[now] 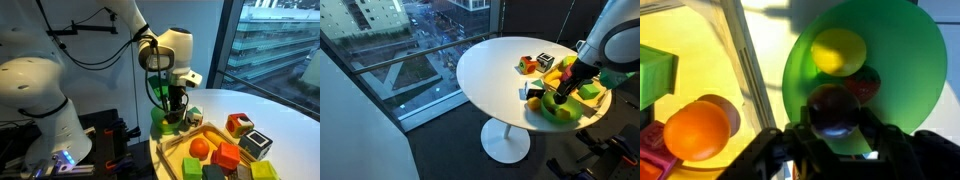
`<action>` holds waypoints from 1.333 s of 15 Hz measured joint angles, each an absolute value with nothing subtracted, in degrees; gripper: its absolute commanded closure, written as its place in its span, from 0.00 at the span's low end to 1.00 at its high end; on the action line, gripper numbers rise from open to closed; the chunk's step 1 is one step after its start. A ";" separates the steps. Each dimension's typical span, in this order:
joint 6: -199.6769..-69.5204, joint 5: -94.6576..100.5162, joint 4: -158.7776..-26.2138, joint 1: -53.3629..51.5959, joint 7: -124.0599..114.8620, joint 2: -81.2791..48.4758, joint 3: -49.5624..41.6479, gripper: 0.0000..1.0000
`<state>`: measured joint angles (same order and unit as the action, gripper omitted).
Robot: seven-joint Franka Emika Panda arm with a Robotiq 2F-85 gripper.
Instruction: Move the brown fruit from the green bowl to the wooden tray
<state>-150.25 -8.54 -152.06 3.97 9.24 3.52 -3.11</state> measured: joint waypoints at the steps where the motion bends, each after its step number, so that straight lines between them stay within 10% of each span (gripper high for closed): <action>1: -149.92 -8.54 -152.05 3.97 9.24 4.00 -3.30 0.72; 20: -141.30 4.96 -151.83 11.98 7.92 11.73 -9.59 0.72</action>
